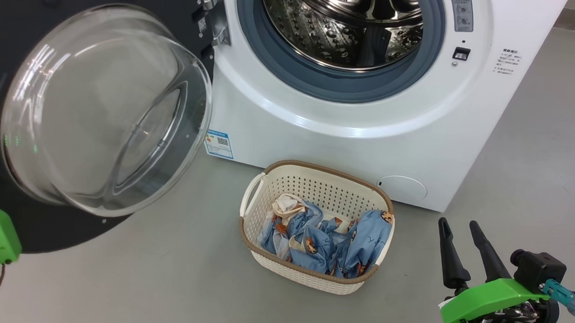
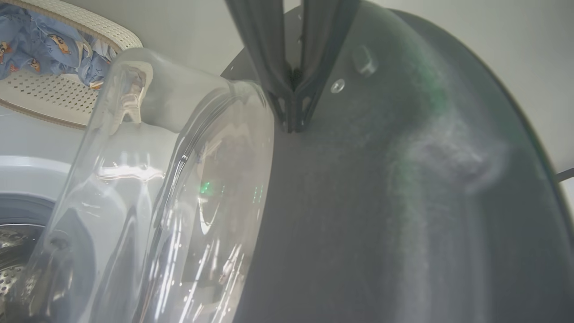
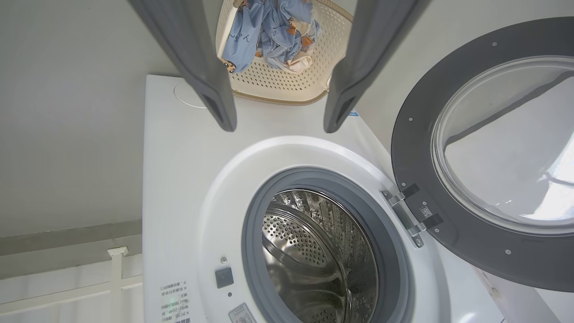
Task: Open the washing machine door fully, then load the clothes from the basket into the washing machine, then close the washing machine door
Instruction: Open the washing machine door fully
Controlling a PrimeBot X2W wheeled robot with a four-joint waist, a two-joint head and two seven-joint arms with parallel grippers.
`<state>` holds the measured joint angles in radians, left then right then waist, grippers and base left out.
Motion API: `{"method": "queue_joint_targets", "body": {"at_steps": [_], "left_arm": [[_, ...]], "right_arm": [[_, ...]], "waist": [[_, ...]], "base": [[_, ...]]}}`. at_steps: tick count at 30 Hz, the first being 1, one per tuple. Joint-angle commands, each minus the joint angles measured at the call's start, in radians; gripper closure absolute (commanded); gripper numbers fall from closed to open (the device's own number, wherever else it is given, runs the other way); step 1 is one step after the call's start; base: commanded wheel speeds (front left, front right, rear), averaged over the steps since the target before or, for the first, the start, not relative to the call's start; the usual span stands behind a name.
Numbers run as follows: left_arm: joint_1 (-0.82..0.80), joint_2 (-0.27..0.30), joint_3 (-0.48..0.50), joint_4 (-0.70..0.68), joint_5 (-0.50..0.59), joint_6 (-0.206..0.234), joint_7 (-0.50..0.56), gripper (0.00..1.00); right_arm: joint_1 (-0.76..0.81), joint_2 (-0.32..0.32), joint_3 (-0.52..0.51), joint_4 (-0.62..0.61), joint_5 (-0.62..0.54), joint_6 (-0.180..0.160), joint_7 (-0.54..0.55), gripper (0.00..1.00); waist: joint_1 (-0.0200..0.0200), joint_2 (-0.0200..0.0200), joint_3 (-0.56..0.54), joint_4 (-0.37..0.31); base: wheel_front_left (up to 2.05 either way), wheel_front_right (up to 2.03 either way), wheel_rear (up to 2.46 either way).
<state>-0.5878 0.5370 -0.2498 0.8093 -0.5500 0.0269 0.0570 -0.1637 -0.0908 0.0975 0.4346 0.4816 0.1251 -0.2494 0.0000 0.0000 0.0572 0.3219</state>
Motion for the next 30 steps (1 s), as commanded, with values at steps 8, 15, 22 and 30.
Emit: {"method": "queue_joint_targets", "body": {"at_steps": [8, 15, 22, 30], "left_arm": [[-0.118, 0.074, 0.033, 0.106, 0.017, -0.001, -0.037, 1.0], [-0.143, 0.066, 0.03, 0.164, 0.01, -0.016, -0.069, 1.0], [-0.148, 0.056, 0.025, 0.181, 0.002, -0.036, -0.099, 1.0], [-0.106, 0.038, 0.013, 0.168, -0.007, -0.06, -0.14, 1.0]], "right_arm": [[-0.037, 0.008, 0.023, -0.018, -0.008, 0.006, -0.012, 0.0], [-0.031, 0.012, 0.019, -0.017, -0.007, 0.006, -0.012, 0.0], [-0.025, 0.011, 0.019, -0.019, -0.007, 0.006, -0.012, 0.0], [-0.016, 0.002, 0.024, -0.015, 0.0, 0.006, -0.012, 0.0]], "waist": [[0.0, 0.0, 0.005, -0.013], [0.0, 0.0, -0.005, -0.012], [0.0, 0.0, -0.012, -0.007], [0.0, 0.0, -0.033, -0.014]], "base": [[0.0, 0.0, 0.0], [0.0, 0.0, 0.0], [0.0, 0.0, 0.0], [0.0, 0.0, 0.0]]}}
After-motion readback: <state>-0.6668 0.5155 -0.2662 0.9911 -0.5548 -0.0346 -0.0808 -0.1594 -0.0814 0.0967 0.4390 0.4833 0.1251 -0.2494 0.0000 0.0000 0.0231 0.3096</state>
